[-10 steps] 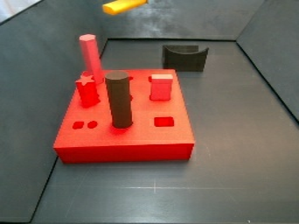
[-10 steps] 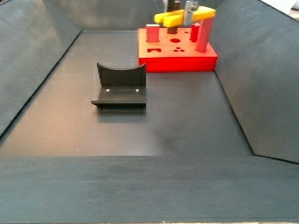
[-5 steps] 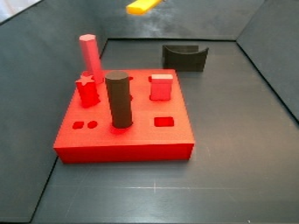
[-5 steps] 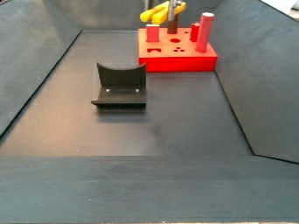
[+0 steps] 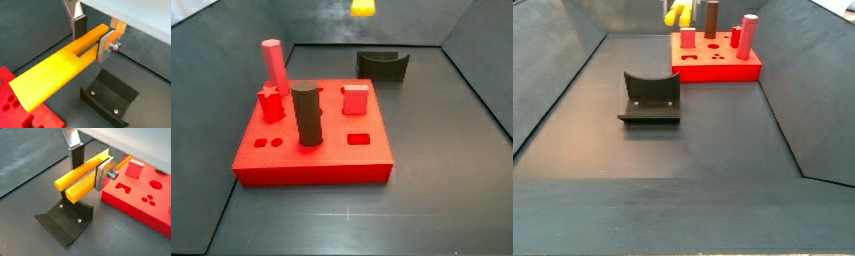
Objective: Pick up the square-circle object. Move up. Place the square-circle object on the fixture. Regrasp the square-circle object. Move to above the board. Insert the square-circle object.
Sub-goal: Place the square-circle object on the fixture.
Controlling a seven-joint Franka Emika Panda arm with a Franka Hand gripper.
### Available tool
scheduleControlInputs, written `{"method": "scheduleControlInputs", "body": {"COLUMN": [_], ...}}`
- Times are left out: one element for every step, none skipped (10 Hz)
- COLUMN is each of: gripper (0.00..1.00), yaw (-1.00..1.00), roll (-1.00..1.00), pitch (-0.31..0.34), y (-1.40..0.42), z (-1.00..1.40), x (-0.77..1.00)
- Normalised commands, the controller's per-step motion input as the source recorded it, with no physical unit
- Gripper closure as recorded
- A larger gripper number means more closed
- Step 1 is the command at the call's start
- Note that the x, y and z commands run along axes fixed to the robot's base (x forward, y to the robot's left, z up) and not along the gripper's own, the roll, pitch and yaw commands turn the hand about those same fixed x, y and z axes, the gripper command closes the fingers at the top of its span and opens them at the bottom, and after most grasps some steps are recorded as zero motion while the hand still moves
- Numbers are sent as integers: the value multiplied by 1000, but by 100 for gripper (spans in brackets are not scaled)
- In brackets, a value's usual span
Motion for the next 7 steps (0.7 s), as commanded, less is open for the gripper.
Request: {"method": "scheduleControlInputs", "body": {"gripper": [100,100,100,100,100,100,100], "yaw": [125,99,92,80,65,49,29], "roll": [-1000,-1000,-1000,-1000,-1000,-1000,-1000], "pitch": [15,15,21,52,84,104,124], "y": [194,148,102,62,56,51,50], "z": [-230,-143,-96,-39,-20,-20,-17], "x": [896,805,730,564,423,328,238]}}
